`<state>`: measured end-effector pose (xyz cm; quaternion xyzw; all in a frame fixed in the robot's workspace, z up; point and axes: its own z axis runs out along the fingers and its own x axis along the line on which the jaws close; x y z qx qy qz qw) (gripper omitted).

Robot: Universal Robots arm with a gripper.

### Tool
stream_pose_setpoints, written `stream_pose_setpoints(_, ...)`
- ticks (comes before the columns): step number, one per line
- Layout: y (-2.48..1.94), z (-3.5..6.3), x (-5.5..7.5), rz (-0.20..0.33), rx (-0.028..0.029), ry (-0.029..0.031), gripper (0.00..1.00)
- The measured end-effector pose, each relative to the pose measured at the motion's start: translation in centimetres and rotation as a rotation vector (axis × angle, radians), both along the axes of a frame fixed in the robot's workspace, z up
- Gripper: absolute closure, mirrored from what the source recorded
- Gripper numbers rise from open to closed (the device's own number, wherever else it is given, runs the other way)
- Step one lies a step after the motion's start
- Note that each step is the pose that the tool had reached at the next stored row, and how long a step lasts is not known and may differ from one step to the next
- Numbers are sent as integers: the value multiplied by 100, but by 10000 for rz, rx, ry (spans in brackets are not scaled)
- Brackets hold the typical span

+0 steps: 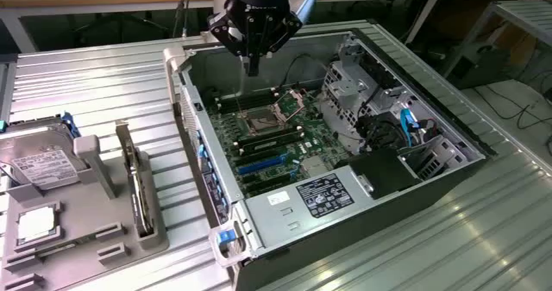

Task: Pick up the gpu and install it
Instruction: 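Reach for the gpu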

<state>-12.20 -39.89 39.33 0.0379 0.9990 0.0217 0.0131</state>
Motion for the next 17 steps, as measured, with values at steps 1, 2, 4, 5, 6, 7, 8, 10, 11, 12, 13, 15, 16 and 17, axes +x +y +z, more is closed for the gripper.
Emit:
stream_pose_setpoints(1, 1, 0, -3, -1, -1, 0, 89)
stream_pose_setpoints(2, 0, 0, -29, -1, 1, -1, 89)
stream_pose_setpoints(4, 0, 0, -74, 0, 0, 0, 89)
stream_pose_setpoints(5, 0, 0, -89, 0, -1, 0, 89)
stream_pose_setpoints(6, 0, 0, -107, 0, 0, -1, 89)
stream_pose_setpoints(7, 0, 0, -116, -1, 0, 0, 89)
stream_pose_setpoints(8, 0, 0, -127, -1, 0, 0, 89)
stream_pose_setpoints(10, 0, 0, -156, 0, 0, -1, 89)
stream_pose_setpoints(11, 0, 0, -166, -1, 0, 0, 89)
stream_pose_setpoints(12, 0, 0, -196, -1, -1, 0, 89)
stream_pose_setpoints(13, 0, 1, -215, 0, -1, 0, 89)
stream_pose_setpoints(15, 0, 0, -242, 0, 0, -1, 89)
stream_pose_setpoints(16, 0, 0, -252, 0, 0, -1, 89)
stream_pose_setpoints(17, 0, 0, -261, 0, -1, 0, 89)
